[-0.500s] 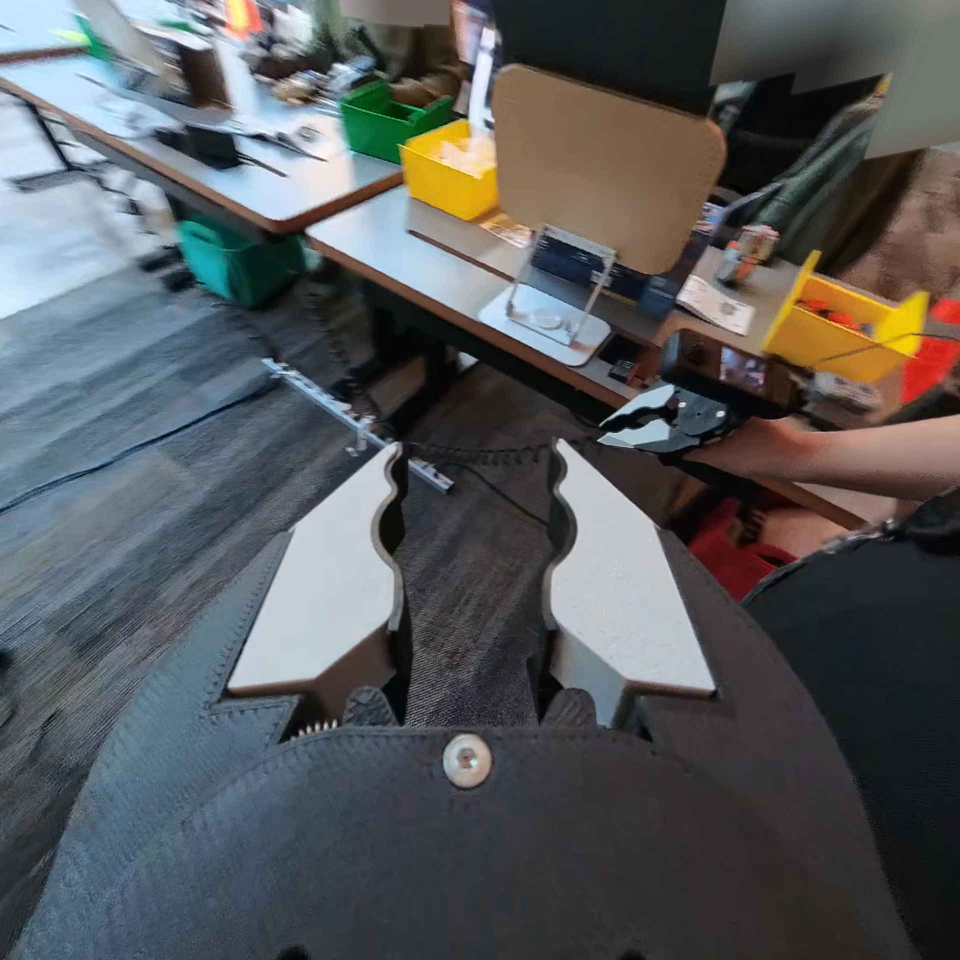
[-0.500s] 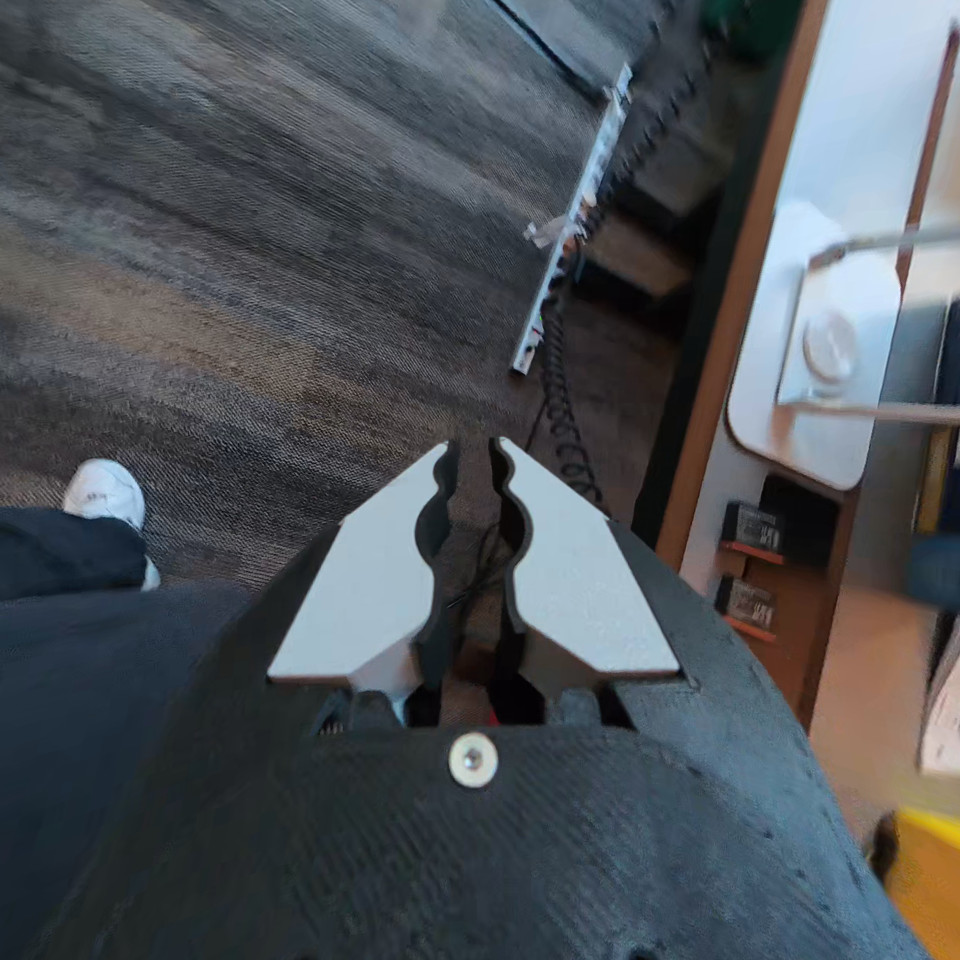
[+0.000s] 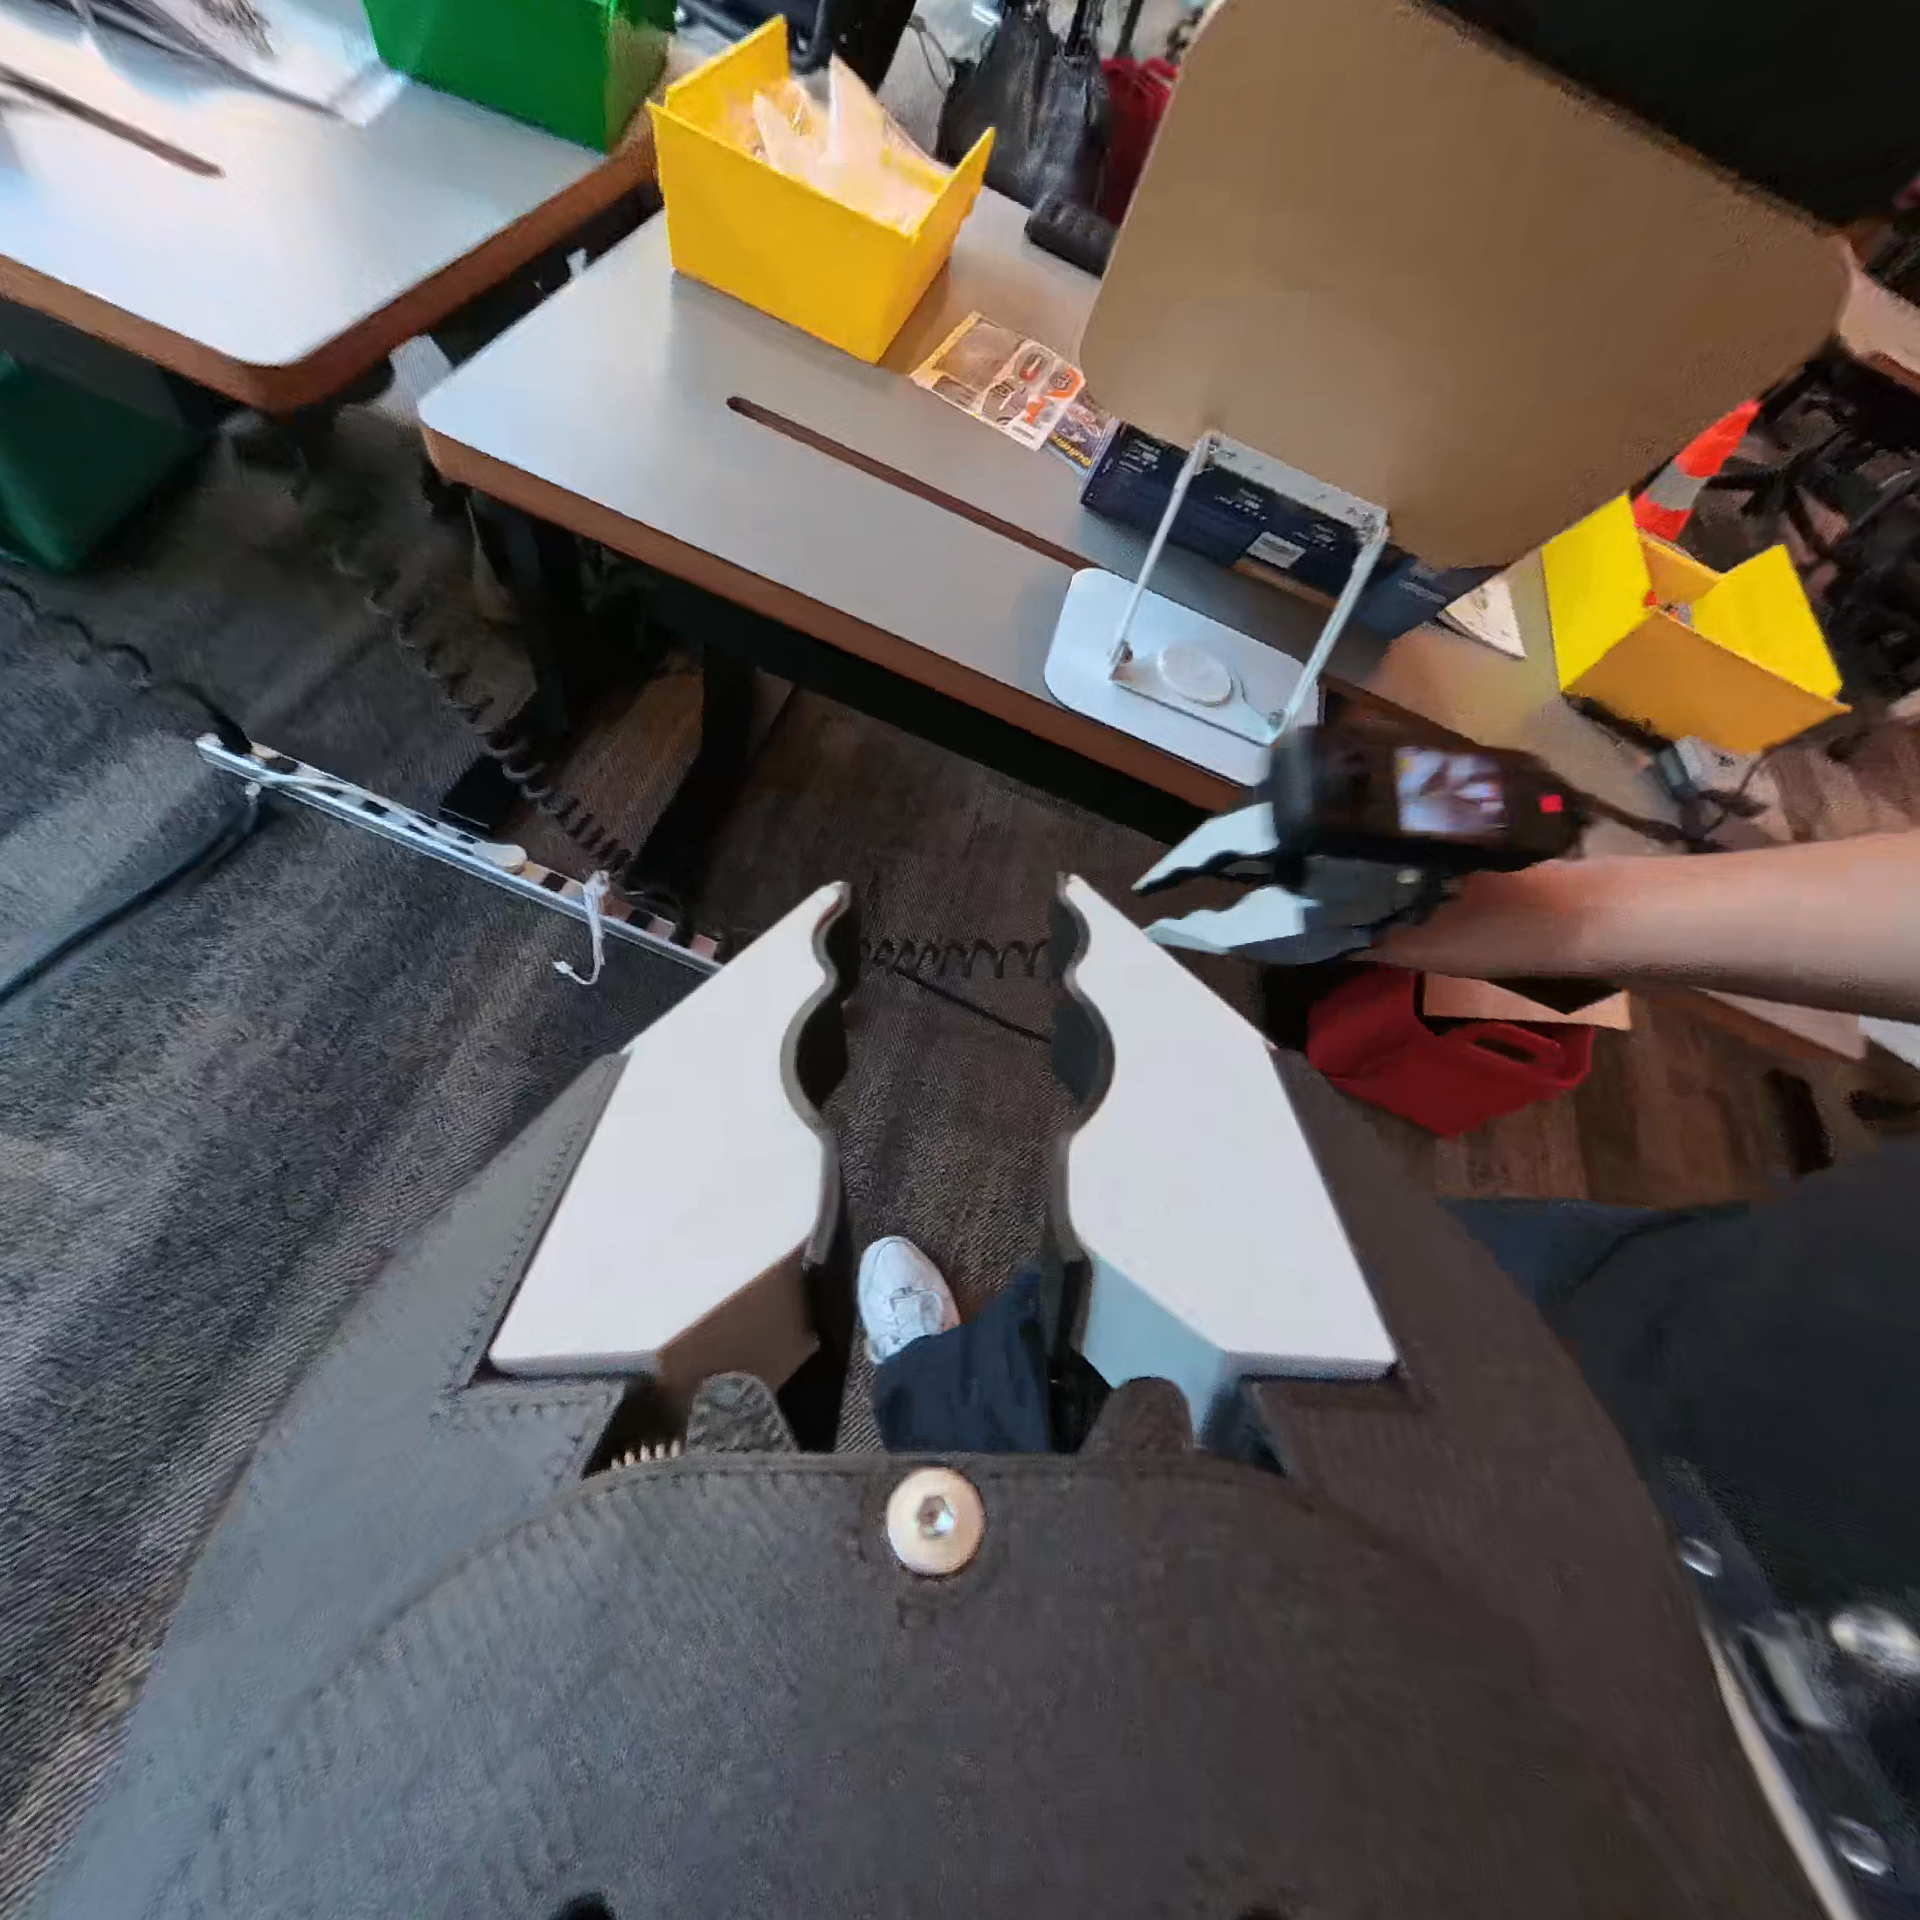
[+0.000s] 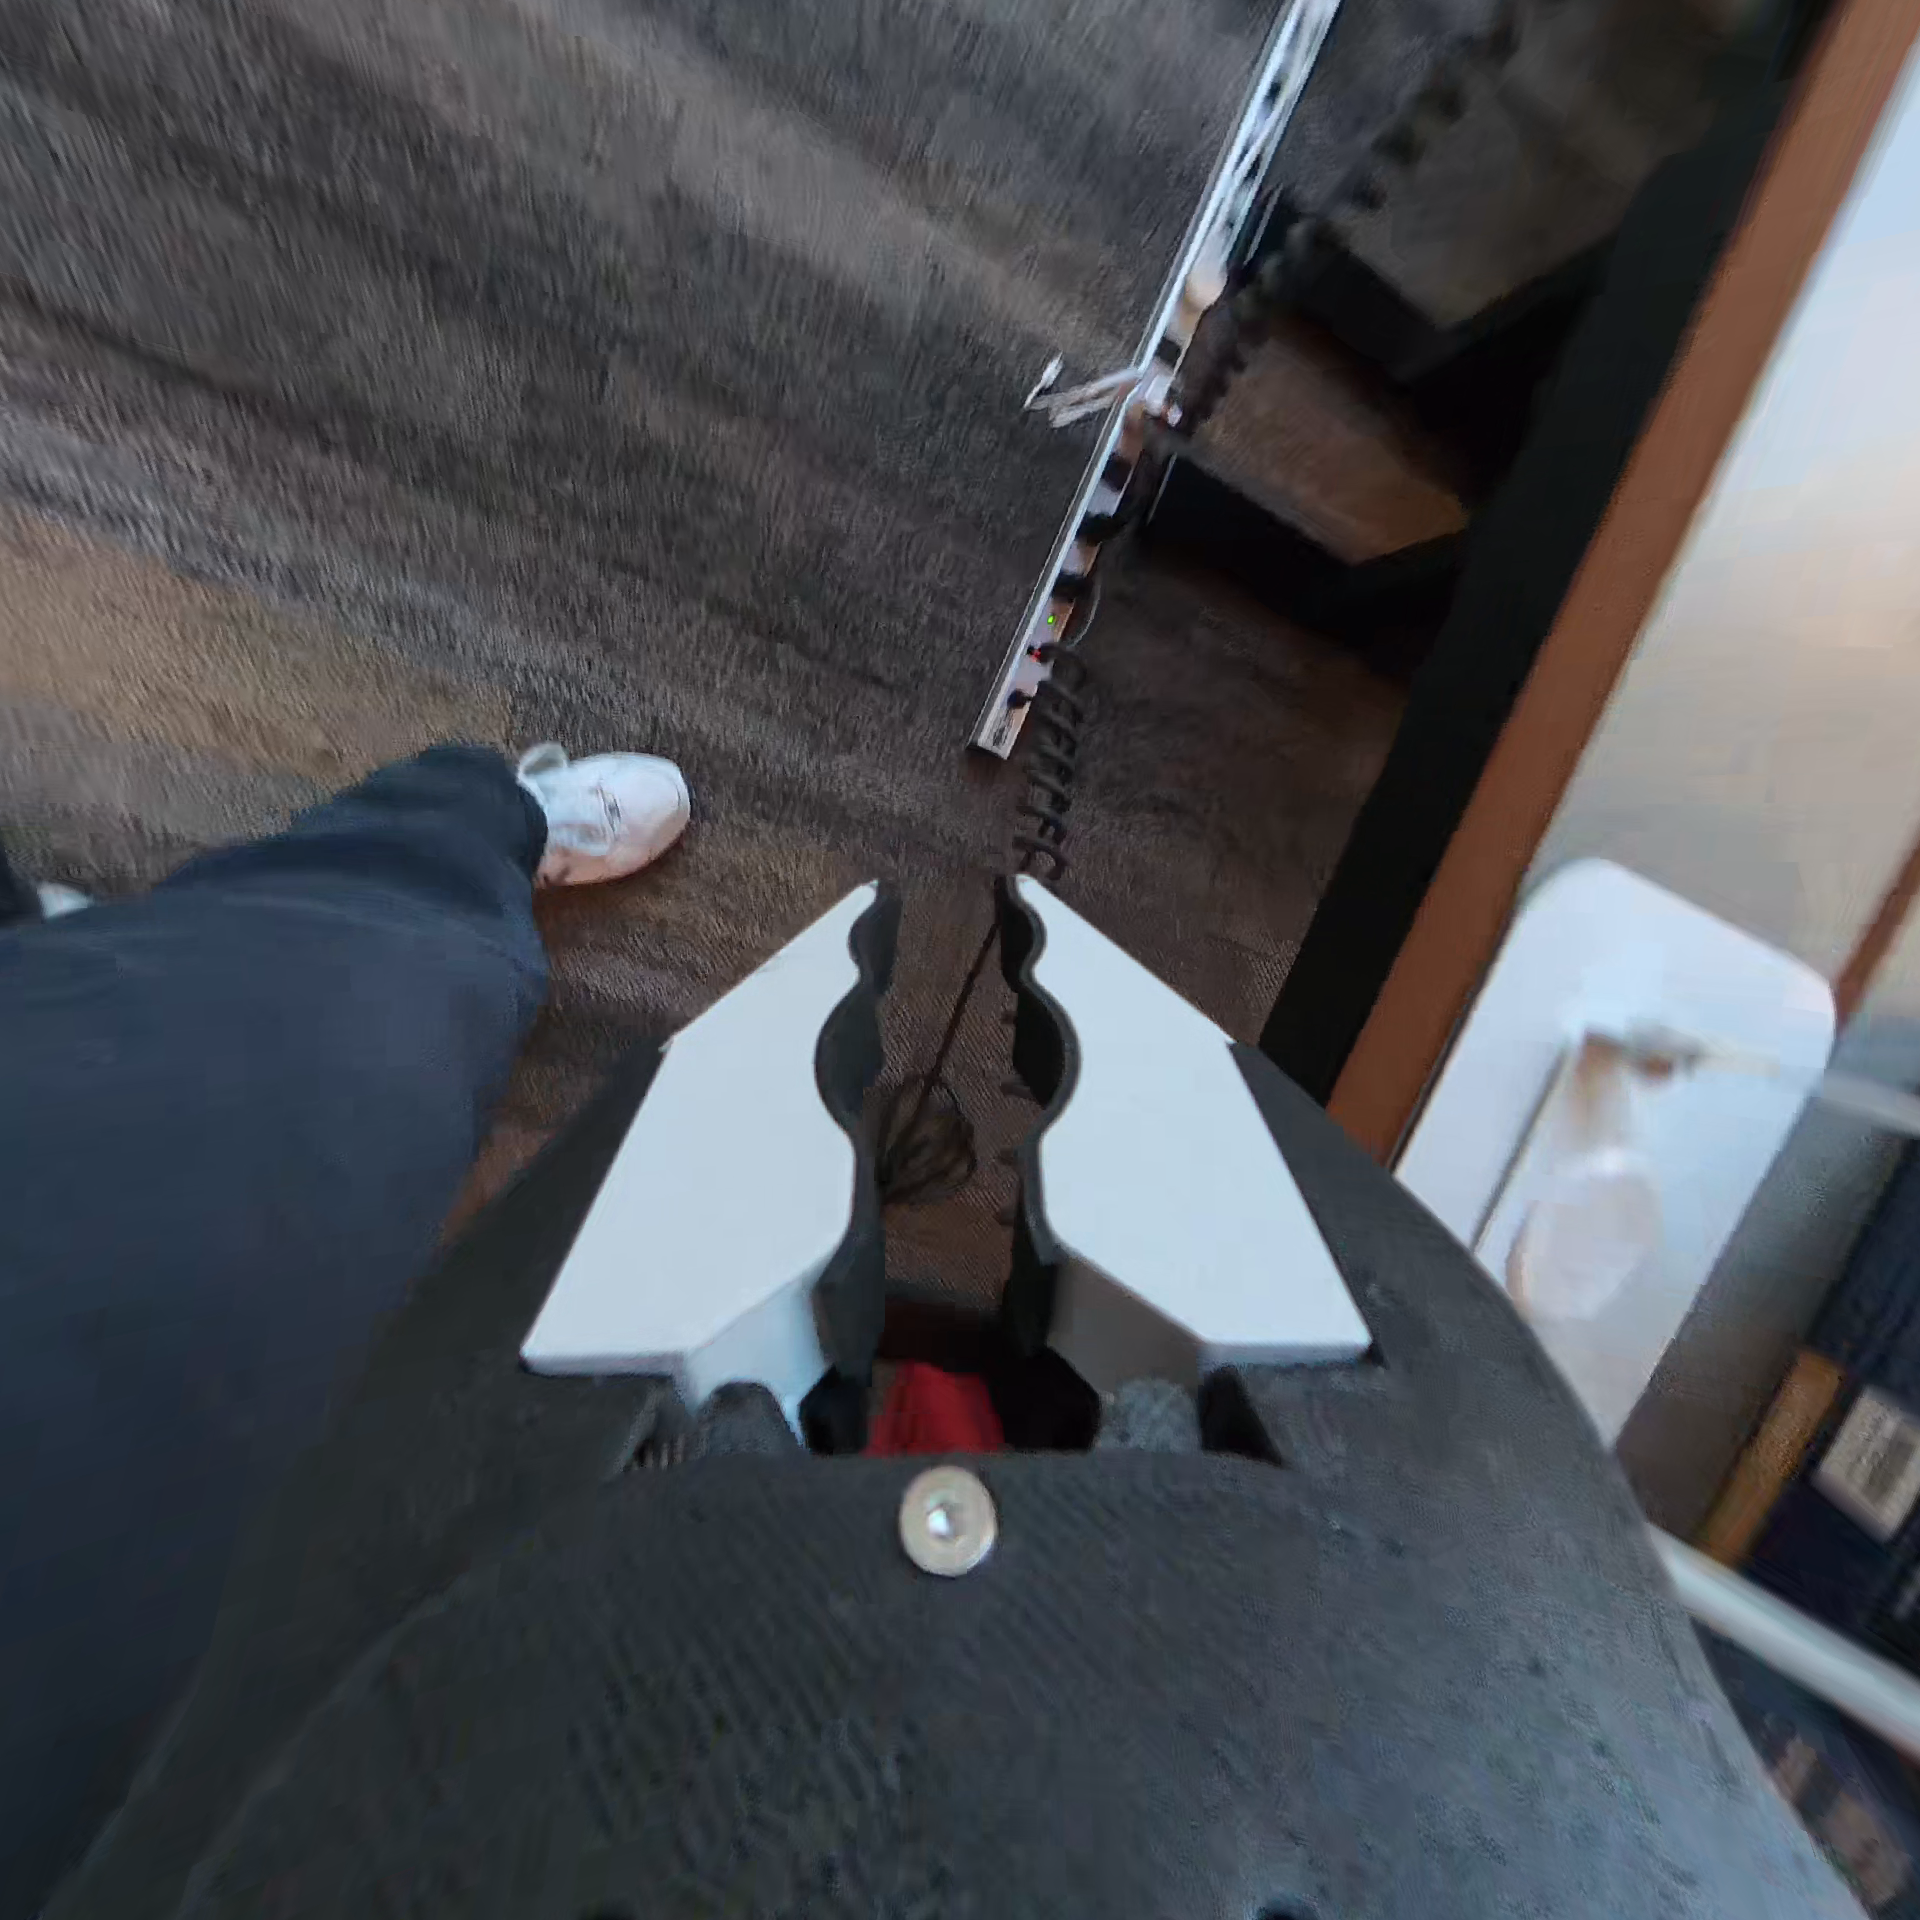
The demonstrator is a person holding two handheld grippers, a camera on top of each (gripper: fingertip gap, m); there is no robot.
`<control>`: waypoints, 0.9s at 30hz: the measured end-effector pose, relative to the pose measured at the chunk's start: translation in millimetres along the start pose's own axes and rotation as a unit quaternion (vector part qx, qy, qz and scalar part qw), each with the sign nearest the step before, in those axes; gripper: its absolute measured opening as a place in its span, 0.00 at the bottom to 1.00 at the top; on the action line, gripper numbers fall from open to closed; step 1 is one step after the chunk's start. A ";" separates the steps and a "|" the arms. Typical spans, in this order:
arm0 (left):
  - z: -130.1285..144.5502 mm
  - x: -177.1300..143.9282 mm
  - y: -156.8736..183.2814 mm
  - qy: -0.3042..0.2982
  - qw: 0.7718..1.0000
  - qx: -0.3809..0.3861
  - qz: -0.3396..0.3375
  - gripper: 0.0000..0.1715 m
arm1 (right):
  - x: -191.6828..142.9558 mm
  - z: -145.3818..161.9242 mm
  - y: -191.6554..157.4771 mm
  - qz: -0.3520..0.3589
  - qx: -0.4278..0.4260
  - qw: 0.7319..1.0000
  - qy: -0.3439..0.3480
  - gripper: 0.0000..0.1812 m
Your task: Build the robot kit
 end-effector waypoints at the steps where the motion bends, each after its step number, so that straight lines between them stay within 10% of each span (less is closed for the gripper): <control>1: -3.5 11.6 -12.6 0.001 1.000 -0.006 0.007 0.21 | 23.8 -8.1 7.4 -0.018 -0.016 0.999 -0.032 0.12; 6: -0.2 63.3 -96.1 -0.012 1.000 -0.026 0.007 0.20 | 142.4 -31.4 39.2 -0.091 -0.032 0.983 -0.154 0.09; 15: 23.1 127.0 -313.7 -0.029 0.999 -0.017 0.008 0.18 | 369.8 -20.7 93.8 -0.142 0.346 0.906 -0.200 0.09; 21: 63.2 133.2 -453.9 0.022 0.992 -0.088 -0.093 0.19 | 556.0 43.3 160.1 -0.084 0.351 0.920 -0.152 0.05; 27: 130.7 156.8 -525.0 0.100 0.969 -0.133 -0.181 0.21 | 700.0 100.9 187.0 -0.092 0.344 0.927 -0.116 0.05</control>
Point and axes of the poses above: each gripper's, where its closed fingertips meet, x out along the fingers, z out of its underside, y = z × x across the jaws, the point moved 4 cm from there along -x, back along the fingers, and after that the axes turned 8 degrees about y, right-handed, at the moved point
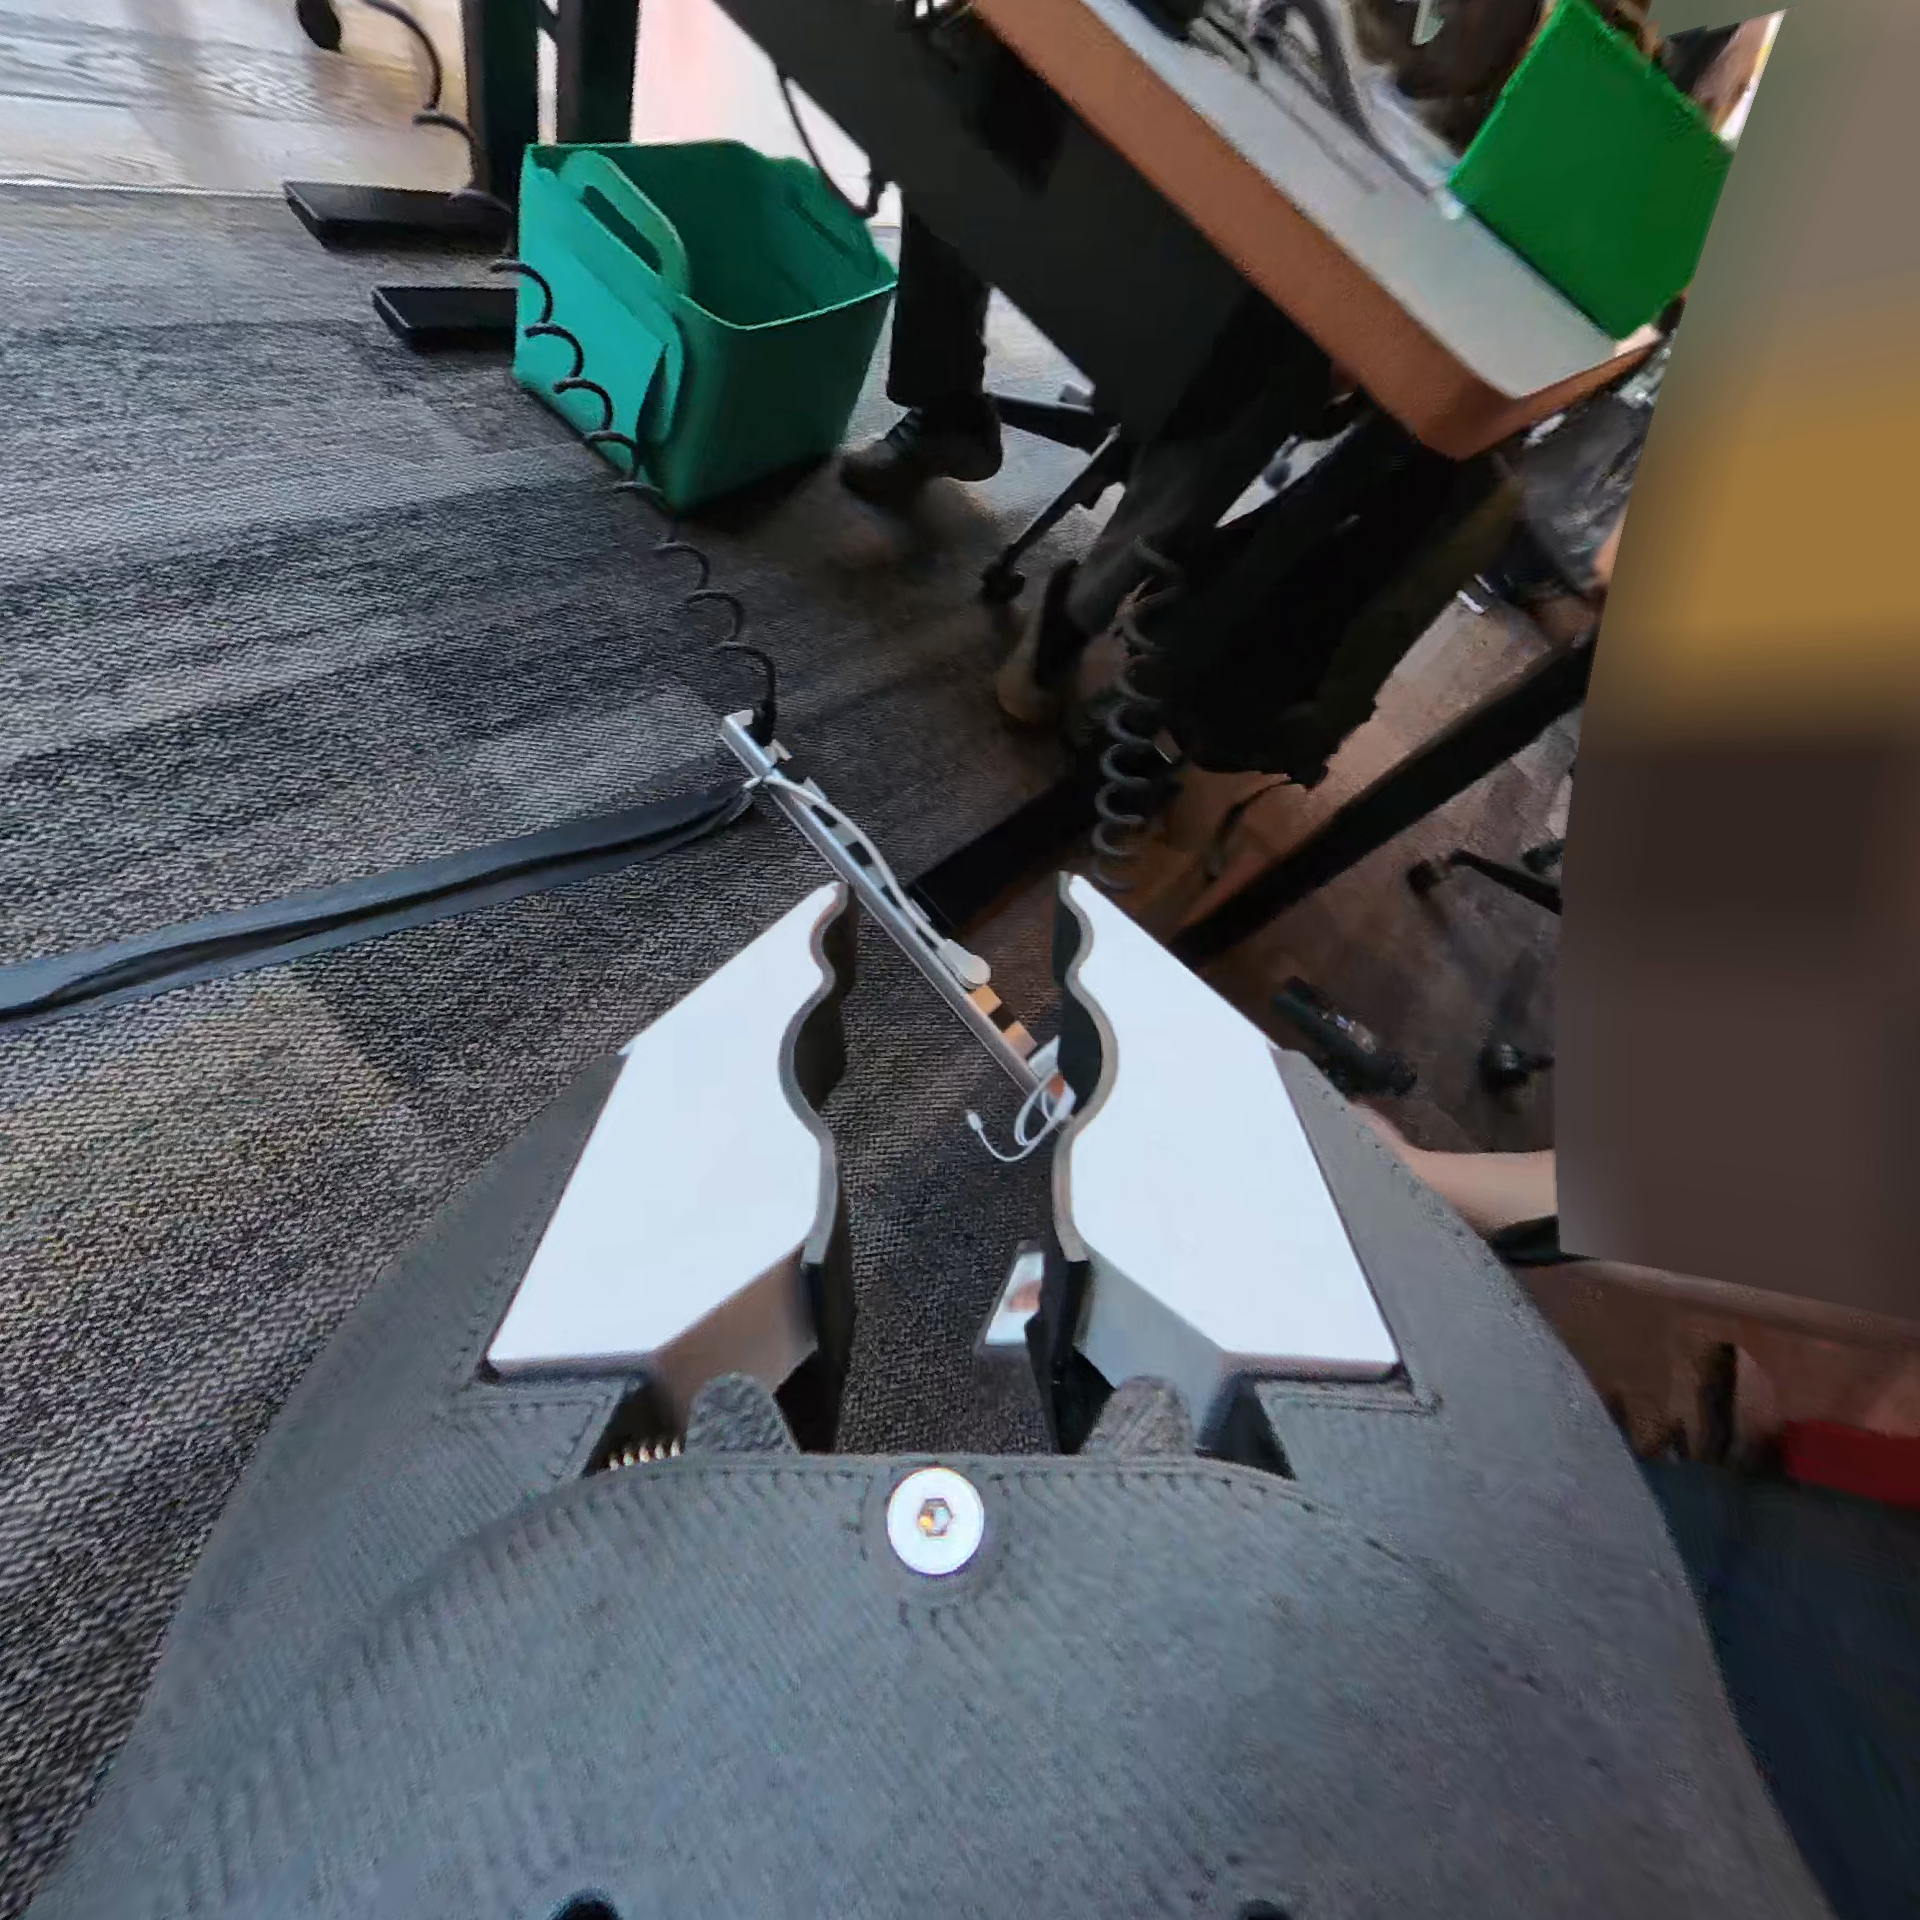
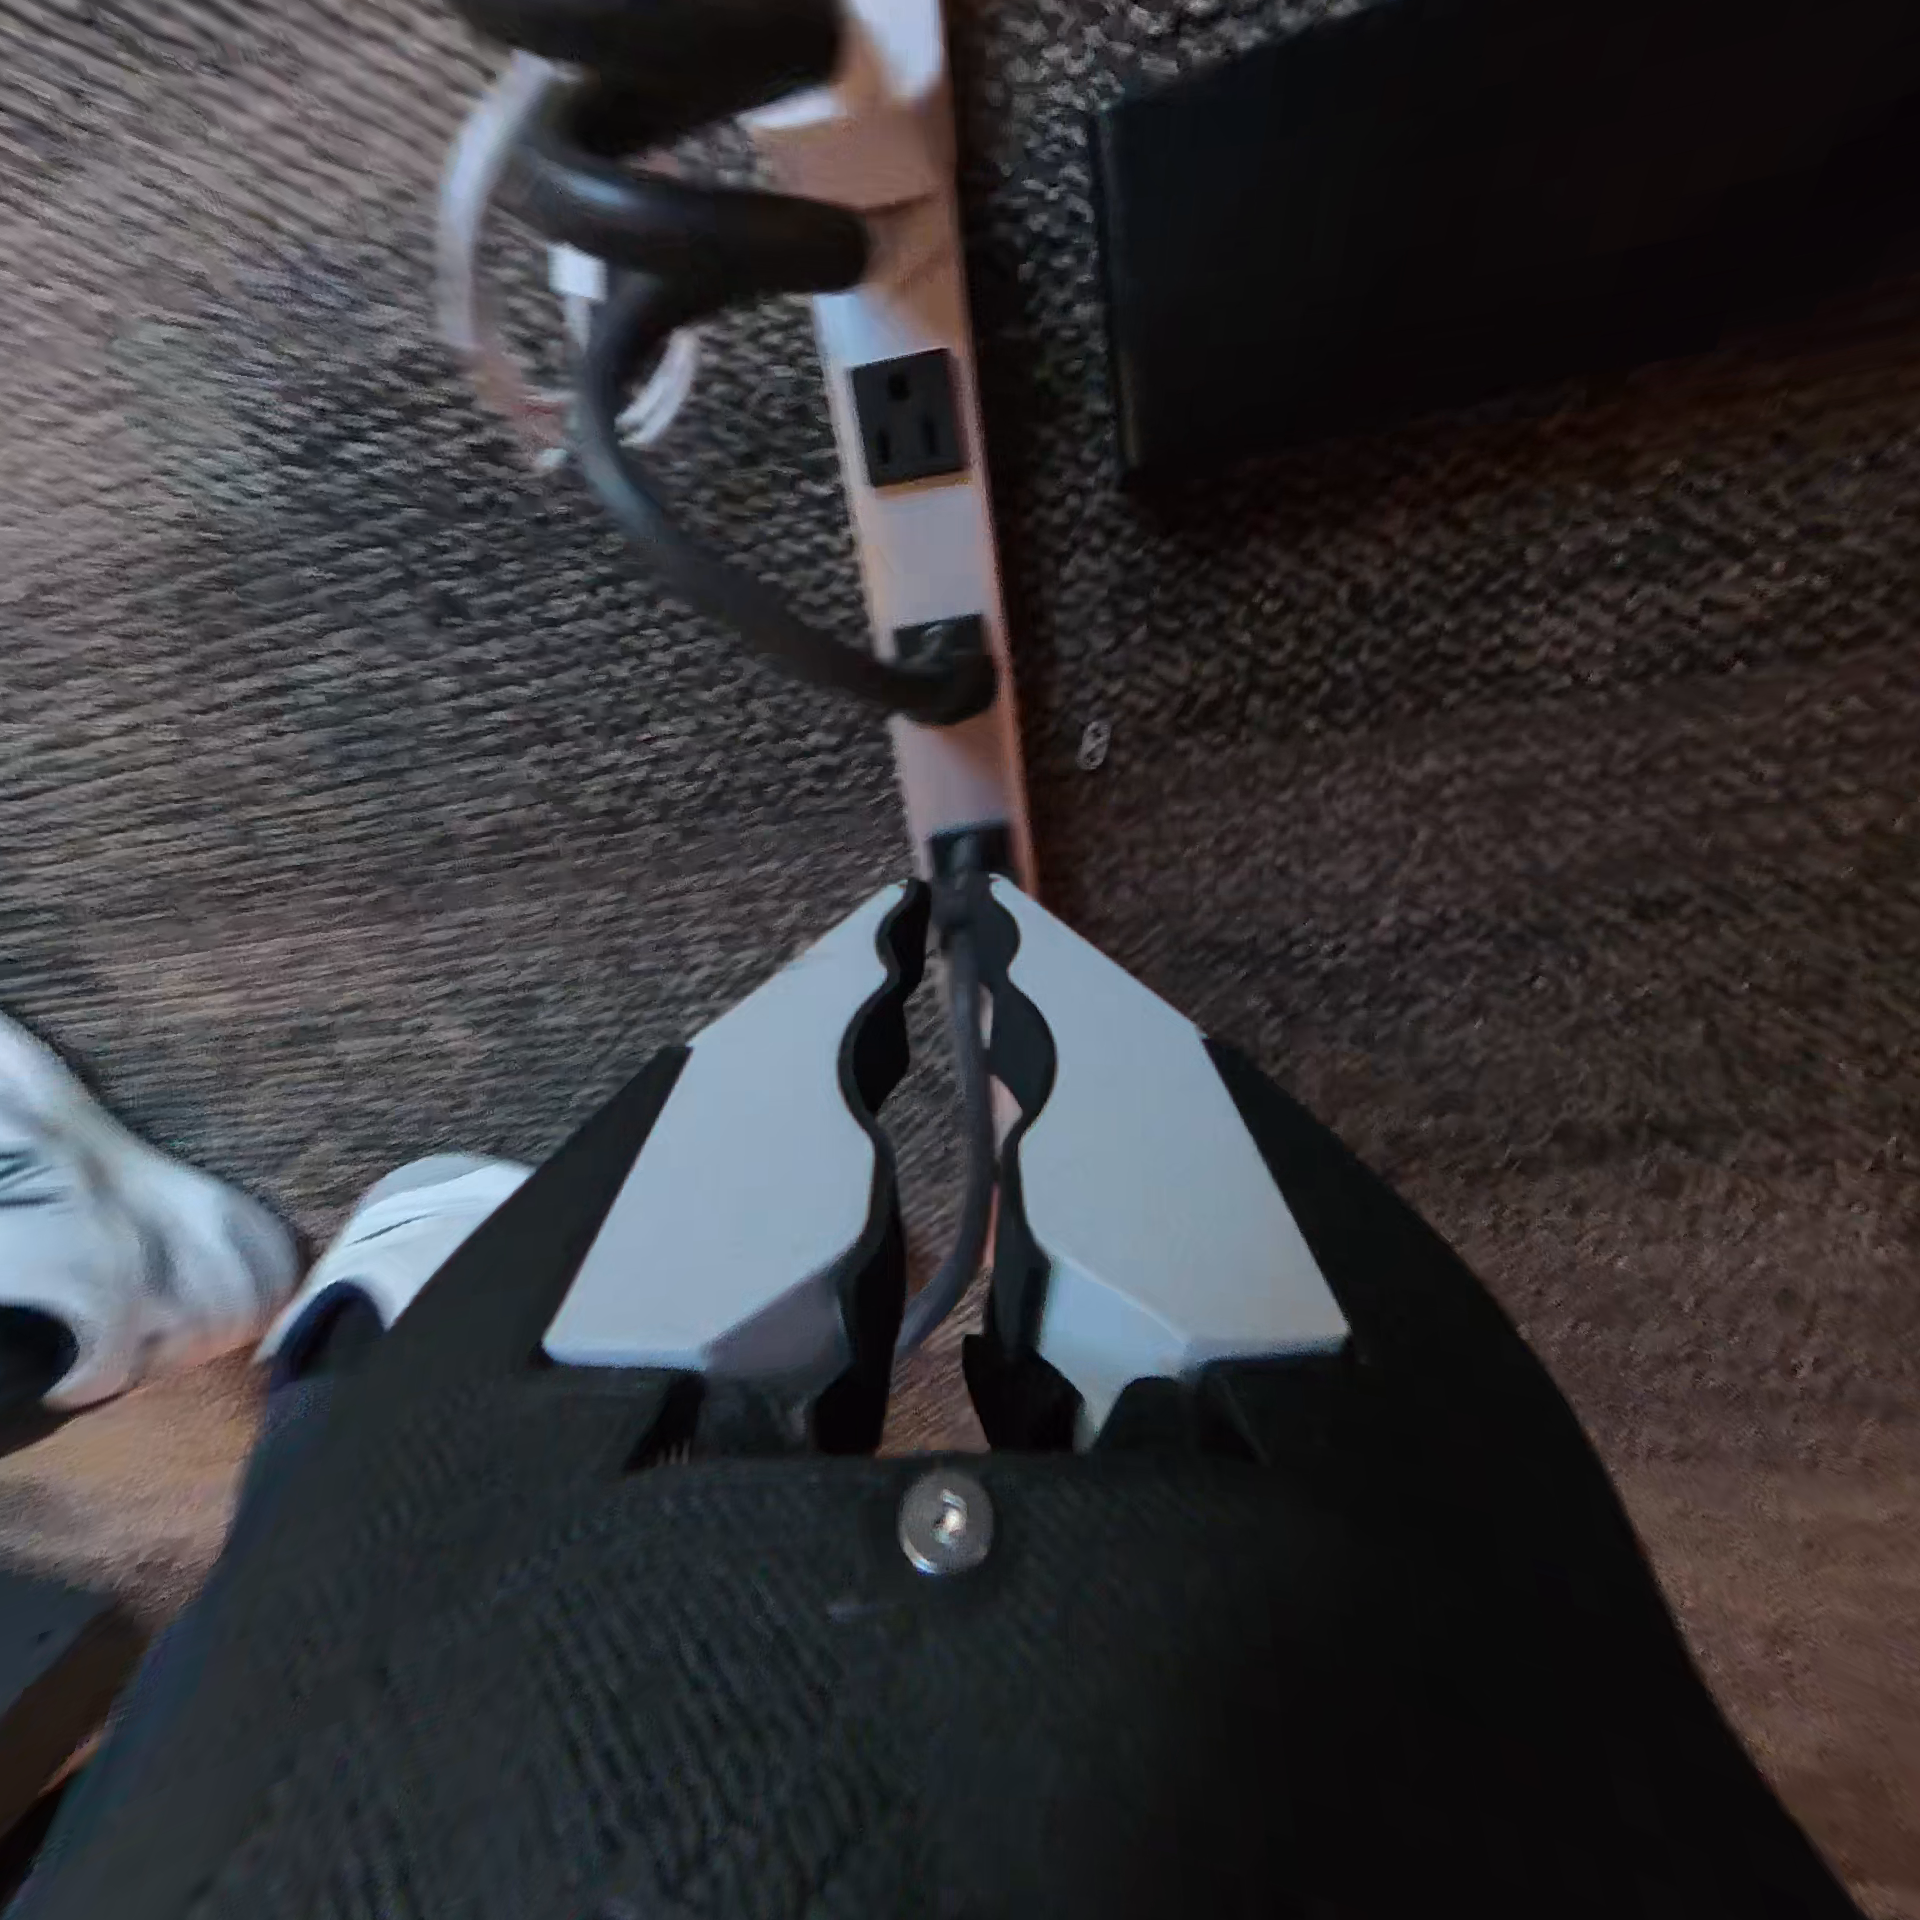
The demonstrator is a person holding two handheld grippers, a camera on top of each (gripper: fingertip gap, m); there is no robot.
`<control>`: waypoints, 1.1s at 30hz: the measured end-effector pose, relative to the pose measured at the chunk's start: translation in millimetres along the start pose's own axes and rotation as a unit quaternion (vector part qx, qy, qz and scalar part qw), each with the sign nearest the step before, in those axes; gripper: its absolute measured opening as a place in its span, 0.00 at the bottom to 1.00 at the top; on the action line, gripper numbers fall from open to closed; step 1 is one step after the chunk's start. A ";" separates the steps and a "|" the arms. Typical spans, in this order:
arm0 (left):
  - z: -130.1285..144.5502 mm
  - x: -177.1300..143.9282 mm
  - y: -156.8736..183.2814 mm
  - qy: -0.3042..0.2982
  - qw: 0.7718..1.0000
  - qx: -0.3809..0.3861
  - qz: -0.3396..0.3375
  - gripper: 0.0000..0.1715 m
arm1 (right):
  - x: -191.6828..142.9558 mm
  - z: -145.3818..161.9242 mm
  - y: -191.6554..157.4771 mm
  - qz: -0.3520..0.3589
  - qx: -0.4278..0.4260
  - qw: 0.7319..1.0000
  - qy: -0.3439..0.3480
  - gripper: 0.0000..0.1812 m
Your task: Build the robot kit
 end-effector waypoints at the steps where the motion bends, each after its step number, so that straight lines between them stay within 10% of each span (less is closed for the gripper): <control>1: 10.5 7.7 -7.1 0.000 1.000 -0.003 -0.002 0.21 | 16.1 2.1 10.0 0.012 -0.014 1.000 -0.003 0.05; 13: 96.8 49.4 -39.7 -0.050 0.999 -0.019 0.002 0.21 | 117.2 30.8 49.9 0.013 -0.022 0.999 -0.022 0.12; 33: 144.2 51.5 -32.4 -0.086 0.995 -0.035 0.026 0.19 | 133.5 35.3 55.9 -0.023 -0.097 0.994 -0.040 0.06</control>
Point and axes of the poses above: each gripper's, where its closed fingertips meet, x out along the fingers, z out of its underside, y = z × x across the jaws, the point moved 4 cm from there along -x, back along the fingers, and after that the axes turned 8 degrees about y, right-handed, at the moved point
